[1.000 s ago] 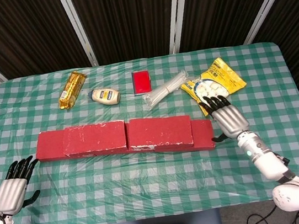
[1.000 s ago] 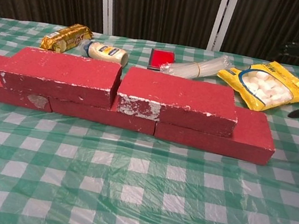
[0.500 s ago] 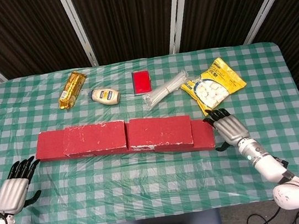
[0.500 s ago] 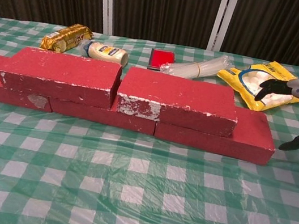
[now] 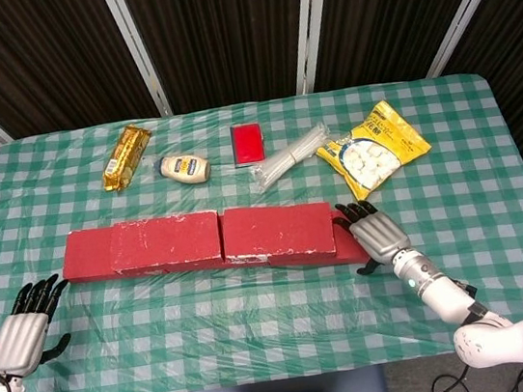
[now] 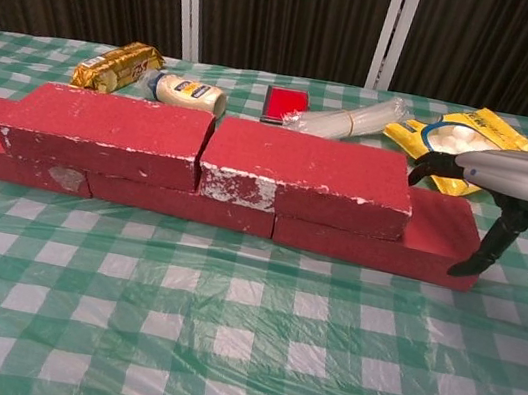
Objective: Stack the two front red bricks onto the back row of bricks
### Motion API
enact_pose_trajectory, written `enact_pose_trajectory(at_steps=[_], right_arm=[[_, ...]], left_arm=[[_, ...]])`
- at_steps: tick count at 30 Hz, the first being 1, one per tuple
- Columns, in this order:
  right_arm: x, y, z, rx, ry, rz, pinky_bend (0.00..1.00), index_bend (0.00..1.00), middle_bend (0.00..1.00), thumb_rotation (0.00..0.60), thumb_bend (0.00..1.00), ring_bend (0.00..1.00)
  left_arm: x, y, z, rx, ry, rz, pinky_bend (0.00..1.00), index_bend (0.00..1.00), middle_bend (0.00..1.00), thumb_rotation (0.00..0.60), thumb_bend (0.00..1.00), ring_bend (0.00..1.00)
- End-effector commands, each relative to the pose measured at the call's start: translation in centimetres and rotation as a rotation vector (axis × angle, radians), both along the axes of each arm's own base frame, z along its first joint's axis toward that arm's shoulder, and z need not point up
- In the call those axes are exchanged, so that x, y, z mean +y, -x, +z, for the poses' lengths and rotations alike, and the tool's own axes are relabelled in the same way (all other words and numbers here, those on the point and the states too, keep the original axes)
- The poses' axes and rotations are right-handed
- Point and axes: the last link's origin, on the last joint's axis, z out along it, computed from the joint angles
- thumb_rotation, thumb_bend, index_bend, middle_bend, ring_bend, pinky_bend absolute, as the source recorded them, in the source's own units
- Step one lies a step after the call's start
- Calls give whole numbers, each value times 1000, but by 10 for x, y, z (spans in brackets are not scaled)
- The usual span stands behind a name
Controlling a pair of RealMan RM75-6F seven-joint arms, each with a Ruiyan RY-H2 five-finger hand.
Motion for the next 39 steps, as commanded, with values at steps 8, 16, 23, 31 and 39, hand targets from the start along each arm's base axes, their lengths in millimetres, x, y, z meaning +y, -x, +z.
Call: enact_pose_trajectory(at_steps=[8,16,23,31,39], right_arm=[[2,-14,-13,-12,-19,19,54,227,0,600,45,0],[4,-8,-6,-1,-4,9,54,223,0,600,44,0],[33,8,35,-45,117,42,54,40,0,600,44,0],[131,82,81,-73,407,86,2,0,0,600,45,0],[156,124,96,-83,507,41,0,0,0,600,44,0]], left_arm=[[0,0,-1,0,4,1,16,0,0,600,298,0],[-1,1,1,0,-2,4,16,0,0,600,297,0],[-3,-1,5,2,-22,-3,16,0,0,600,315,0],[-12,-10,8,9,-66,-58,15,0,0,600,355,0],[-19,-18,3,33,-96,-101,15,0,0,600,356,0]])
